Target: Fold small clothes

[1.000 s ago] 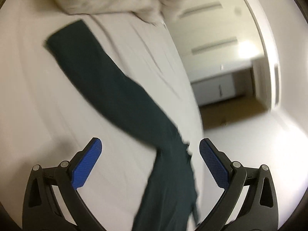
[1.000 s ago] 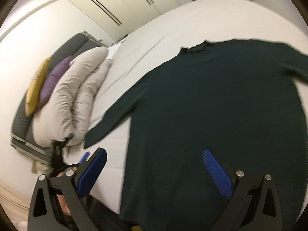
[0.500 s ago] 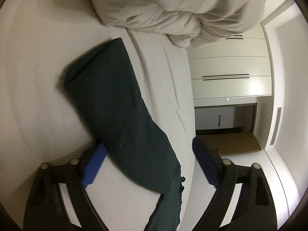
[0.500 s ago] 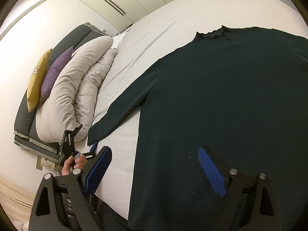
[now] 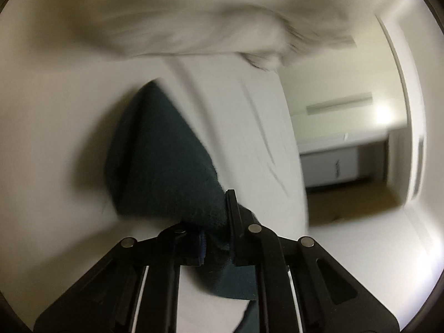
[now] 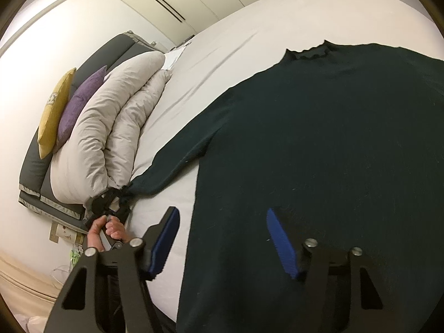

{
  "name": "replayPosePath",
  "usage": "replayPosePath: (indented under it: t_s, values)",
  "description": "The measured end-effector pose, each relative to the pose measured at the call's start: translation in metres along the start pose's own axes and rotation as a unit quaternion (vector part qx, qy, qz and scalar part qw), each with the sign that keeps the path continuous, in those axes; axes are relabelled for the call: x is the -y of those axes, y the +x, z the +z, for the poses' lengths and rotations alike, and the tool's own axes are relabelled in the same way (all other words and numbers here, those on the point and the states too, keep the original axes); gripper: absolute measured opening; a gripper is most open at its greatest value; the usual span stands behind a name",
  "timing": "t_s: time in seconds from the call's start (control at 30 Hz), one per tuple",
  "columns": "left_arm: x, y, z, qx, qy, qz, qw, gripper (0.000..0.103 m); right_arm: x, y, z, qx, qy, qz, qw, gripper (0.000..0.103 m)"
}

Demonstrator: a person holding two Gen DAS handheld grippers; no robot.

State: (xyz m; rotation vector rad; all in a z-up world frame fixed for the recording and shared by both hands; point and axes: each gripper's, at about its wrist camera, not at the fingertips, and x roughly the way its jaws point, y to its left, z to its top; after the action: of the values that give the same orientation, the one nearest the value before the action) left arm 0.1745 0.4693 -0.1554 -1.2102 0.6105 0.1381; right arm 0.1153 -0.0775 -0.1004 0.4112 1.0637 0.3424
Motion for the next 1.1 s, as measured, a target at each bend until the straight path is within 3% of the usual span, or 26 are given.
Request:
replayPosePath:
  t_s: [0.13,0.17,0.23,0.27,0.3,0.33,0.4,0.43,0.47,0.5,0.57,0.6,0.7,0.87,0.93,1.03,1.1]
  values:
    - [0.088,0.030,-0.025,-0.012,0.133,0.017,0.9909,0.010,0.026,-0.009,0.011,0.019,0.024,-0.003,1.000,0.063]
    - [0.113,0.041,-0.038,-0.017,0.175,0.023,0.9841,0.010,0.032,-0.011,0.014,0.024,0.030,-0.003,0.999,0.063]
    - [0.166,0.068,-0.079,-0.028,0.277,0.039,0.9597,0.010,0.049,-0.018,0.022,0.035,0.043,-0.005,0.998,0.062]
    - [0.189,0.082,-0.108,-0.035,0.337,0.048,0.9398,0.010,0.059,-0.021,0.026,0.040,0.051,-0.006,0.998,0.062]
    - [0.210,0.098,-0.146,-0.043,0.405,0.059,0.9112,0.010,0.069,-0.023,0.031,0.044,0.061,-0.007,0.997,0.062]
    - [0.220,0.110,-0.173,-0.052,0.448,0.066,0.8902,0.010,0.075,-0.025,0.035,0.046,0.067,-0.008,0.997,0.062]
    - [0.225,0.139,-0.235,-0.074,0.535,0.090,0.8370,0.010,0.092,-0.029,0.045,0.050,0.073,-0.012,0.996,0.062]
    - [0.223,0.147,-0.254,-0.075,0.564,0.100,0.8163,0.010,0.097,-0.029,0.050,0.050,0.074,-0.010,0.996,0.062]
    - [0.213,0.149,-0.288,-0.070,0.610,0.118,0.7806,0.010,0.106,-0.028,0.058,0.044,0.078,-0.003,0.996,0.062]
    - [0.207,0.154,-0.299,-0.068,0.630,0.128,0.7626,0.010,0.112,-0.026,0.062,0.037,0.079,0.002,0.996,0.062]
    - [0.192,0.162,-0.314,-0.065,0.659,0.143,0.7354,0.010,0.121,-0.015,0.075,0.022,0.084,0.014,0.996,0.062]
    - [0.187,0.163,-0.316,-0.060,0.666,0.146,0.7289,0.010,0.124,-0.009,0.080,0.017,0.090,0.021,0.996,0.062]
    - [0.181,0.163,-0.316,-0.041,0.677,0.147,0.7203,0.010,0.125,0.023,0.098,-0.010,0.111,0.058,0.992,0.062]
    - [0.173,0.140,-0.329,-0.028,0.676,0.137,0.7240,0.010,0.107,0.092,0.115,-0.082,0.153,0.120,0.977,0.062]
    - [0.185,0.125,-0.349,-0.017,0.679,0.134,0.7216,0.010,0.099,0.106,0.118,-0.096,0.161,0.132,0.973,0.062]
    - [0.183,0.117,-0.354,-0.006,0.688,0.133,0.7136,0.010,0.093,0.125,0.124,-0.107,0.186,0.152,0.965,0.062]
    - [0.183,0.115,-0.353,-0.007,0.688,0.133,0.7136,0.010,0.095,0.131,0.128,-0.108,0.211,0.166,0.957,0.063]
